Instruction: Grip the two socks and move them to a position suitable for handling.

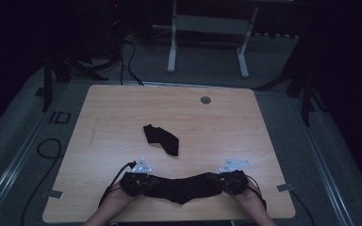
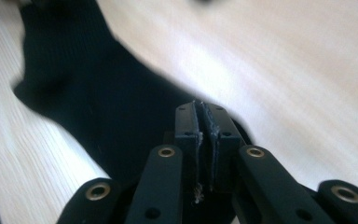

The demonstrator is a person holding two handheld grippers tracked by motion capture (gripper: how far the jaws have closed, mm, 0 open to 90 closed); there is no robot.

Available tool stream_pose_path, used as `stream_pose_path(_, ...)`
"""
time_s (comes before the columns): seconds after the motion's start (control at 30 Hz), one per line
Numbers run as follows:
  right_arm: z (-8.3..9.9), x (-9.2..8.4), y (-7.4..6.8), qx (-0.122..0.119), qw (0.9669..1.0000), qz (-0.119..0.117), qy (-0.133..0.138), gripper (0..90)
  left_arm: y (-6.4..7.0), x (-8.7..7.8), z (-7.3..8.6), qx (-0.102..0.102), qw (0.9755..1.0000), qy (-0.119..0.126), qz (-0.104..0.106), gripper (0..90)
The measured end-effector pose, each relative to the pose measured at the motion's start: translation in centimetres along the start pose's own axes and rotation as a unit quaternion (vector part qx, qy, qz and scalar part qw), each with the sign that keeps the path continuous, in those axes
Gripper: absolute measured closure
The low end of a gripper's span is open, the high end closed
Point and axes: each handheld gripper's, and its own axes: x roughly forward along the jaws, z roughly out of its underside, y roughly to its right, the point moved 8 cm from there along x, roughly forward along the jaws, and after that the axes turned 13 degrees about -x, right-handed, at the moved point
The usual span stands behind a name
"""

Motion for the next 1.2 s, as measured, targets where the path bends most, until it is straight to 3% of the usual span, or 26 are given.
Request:
stream_pose_path(0.13, -2.8, -0.5, 0.8, -0.018, 0.9996, 0.01, 0.022, 78.7, -0.7, -1.1, -1.3, -0.008, 0.9996, 0.024, -0.014, 78.3)
stream_pose_path(0.27, -5.1, 0.4, 1.8, -0.028, 0.9991, 0.011, 0.029, 72.4, -1.3, -1.6, -2.5, -0.01, 0.999, 0.038, -0.023, 73.6)
stream_pose_path(0.43, -7.0, 3.1, 2.9, -0.026, 0.9994, 0.005, 0.022, 64.4, -2.2, -1.1, -3.9, -0.017, 0.9978, 0.053, -0.037, 69.8)
stream_pose_path(0.53, -7.8, 5.2, 3.2, -0.016, 0.9998, -0.007, 0.011, 51.7, -2.8, -0.5, -4.6, -0.017, 0.9972, 0.059, -0.043, 65.7)
stream_pose_path(0.67, -8.2, 8.0, 3.5, -0.008, 0.9999, -0.002, -0.009, 45.7, -4.2, 0.3, -5.7, -0.015, 0.9946, 0.083, -0.061, 60.1)
stream_pose_path(0.73, -8.3, 9.2, 3.6, -0.003, 0.9998, 0.0, -0.018, 45.5, -5.0, 0.7, -6.3, -0.02, 0.9927, 0.094, -0.073, 56.5)
stream_pose_path(0.8, -8.3, 10.3, 3.8, -0.002, 0.9996, 0.008, -0.026, 44.4, -6.2, 1.1, -6.9, -0.019, 0.9896, 0.096, -0.105, 54.7)
stream_pose_path(1.0, -8.1, 12.2, 3.8, 0.012, 0.999, 0.011, -0.042, 42.2, -9.4, 2.9, -7.6, -0.025, 0.9821, 0.078, -0.169, 44.2)
stream_pose_path(1.1, -8.1, 12.8, 3.7, 0.012, 0.9988, 0.014, -0.045, 42.2, -10.6, 3.4, -8.2, -0.038, 0.9759, 0.082, -0.198, 39.8)
stream_pose_path(1.17, -8.1, 13.1, 3.7, 0.007, 0.9987, 0.018, -0.047, 43.5, -11.2, 3.5, -8.8, -0.029, 0.9707, 0.094, -0.22, 37.1)
stream_pose_path(1.2, -8.1, 13.2, 3.7, 0.007, 0.9986, 0.02, -0.049, 43.9, -11.5, 3.7, -9.0, -0.025, 0.9696, 0.089, -0.227, 36.9)
